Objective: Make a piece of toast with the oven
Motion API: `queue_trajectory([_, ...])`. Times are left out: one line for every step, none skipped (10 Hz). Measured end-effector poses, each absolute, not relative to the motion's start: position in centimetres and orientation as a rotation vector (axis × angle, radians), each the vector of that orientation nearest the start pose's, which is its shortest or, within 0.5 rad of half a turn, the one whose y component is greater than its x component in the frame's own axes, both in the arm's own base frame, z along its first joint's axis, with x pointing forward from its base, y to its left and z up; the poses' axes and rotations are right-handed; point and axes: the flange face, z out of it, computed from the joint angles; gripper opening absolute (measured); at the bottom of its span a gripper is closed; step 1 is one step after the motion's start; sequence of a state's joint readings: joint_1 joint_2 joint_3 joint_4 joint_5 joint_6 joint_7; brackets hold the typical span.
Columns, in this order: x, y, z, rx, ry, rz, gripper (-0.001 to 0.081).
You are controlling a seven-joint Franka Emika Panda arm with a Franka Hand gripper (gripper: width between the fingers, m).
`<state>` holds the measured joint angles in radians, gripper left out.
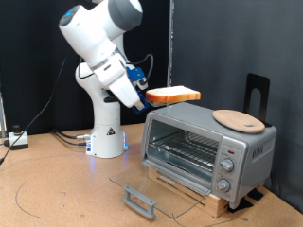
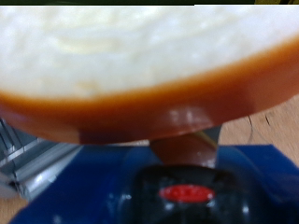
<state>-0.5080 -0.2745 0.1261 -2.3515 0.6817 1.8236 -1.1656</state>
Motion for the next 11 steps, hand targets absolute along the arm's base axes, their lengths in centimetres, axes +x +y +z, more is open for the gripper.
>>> queue_trajectory([42.9,-12.1,43.3,-2.446,-0.637,-0.313,0.0395])
queue_trajectory([42.9,-12.0,43.2,-2.445,-0.636,-0.31,0.0395])
queue_trajectory([42.6,-12.0,42.8,-2.417,-0.697,-0.324,0.0395])
queue_trajectory([42.1,-12.1,41.9,-2.388,-0.766,-0.338,0.0395])
queue_trajectory([41.5,-12.3,40.8,-2.385,-0.809,-0.328,0.0395])
queue_trajectory([41.0,-12.5,39.6,-2.406,-0.82,-0.315,0.0395])
queue_trajectory([40.7,-12.8,38.2,-2.437,-0.818,-0.295,0.0395])
queue_trajectory([40.5,-13.1,36.8,-2.467,-0.822,-0.266,0.0395])
queue_trajectory([40.5,-13.3,35.5,-2.491,-0.832,-0.237,0.0395])
queue_trajectory([40.6,-13.4,34.3,-2.508,-0.842,-0.222,0.0395])
queue_trajectory([40.7,-13.3,33.3,-2.517,-0.855,-0.215,0.0395])
